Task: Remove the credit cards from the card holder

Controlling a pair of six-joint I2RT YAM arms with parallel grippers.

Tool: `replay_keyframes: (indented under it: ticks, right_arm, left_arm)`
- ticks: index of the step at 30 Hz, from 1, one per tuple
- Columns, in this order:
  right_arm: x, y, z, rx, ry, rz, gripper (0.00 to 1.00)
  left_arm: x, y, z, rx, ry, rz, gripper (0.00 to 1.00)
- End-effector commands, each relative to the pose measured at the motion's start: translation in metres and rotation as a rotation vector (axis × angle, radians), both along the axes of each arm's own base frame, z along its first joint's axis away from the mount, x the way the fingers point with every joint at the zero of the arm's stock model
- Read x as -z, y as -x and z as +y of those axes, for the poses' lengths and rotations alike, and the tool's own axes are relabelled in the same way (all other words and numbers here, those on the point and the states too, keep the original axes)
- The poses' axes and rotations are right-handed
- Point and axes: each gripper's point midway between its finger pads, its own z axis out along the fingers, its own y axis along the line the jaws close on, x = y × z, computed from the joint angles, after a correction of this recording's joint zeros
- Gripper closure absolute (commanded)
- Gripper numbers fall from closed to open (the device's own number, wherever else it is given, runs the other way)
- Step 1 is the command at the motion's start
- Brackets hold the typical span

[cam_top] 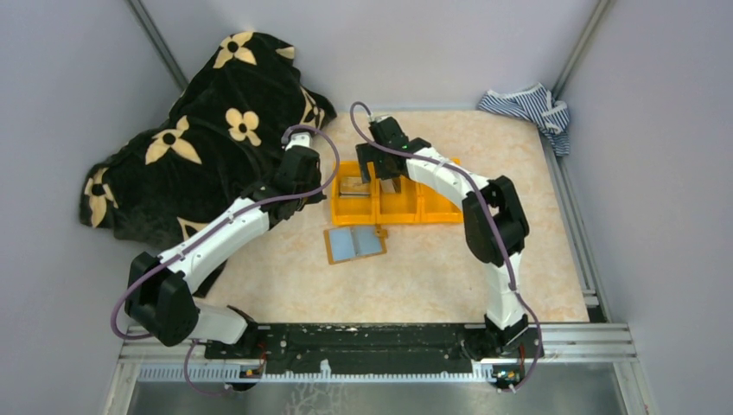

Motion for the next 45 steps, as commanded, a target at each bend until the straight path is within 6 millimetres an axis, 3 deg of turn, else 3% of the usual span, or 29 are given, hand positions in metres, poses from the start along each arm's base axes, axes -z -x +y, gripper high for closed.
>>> replay_keyframes:
  ticks: [1,11,30,45]
  right_arm:
    - [0.005,-0.007,0.017,-0.010,-0.017,-0.009,0.01]
    - [0.007,-0.011,0.017,0.003,0.009,-0.018,0.01]
    - [-0.016,-0.015,0.030,-0.018,-0.017,-0.061,0.01]
    - [-0.022,-0.017,0.039,-0.028,0.001,-0.074,0.02]
  left_arm:
    - [-0.005,0.000,0.000,0.012,0.009,-0.020,0.84]
    - [-0.003,-0.001,0.000,0.017,0.008,-0.017,0.85]
    - [0.003,-0.002,-0.004,0.032,0.008,-0.003,0.85]
    - [0.003,-0.001,-0.004,0.036,0.009,-0.003,0.85]
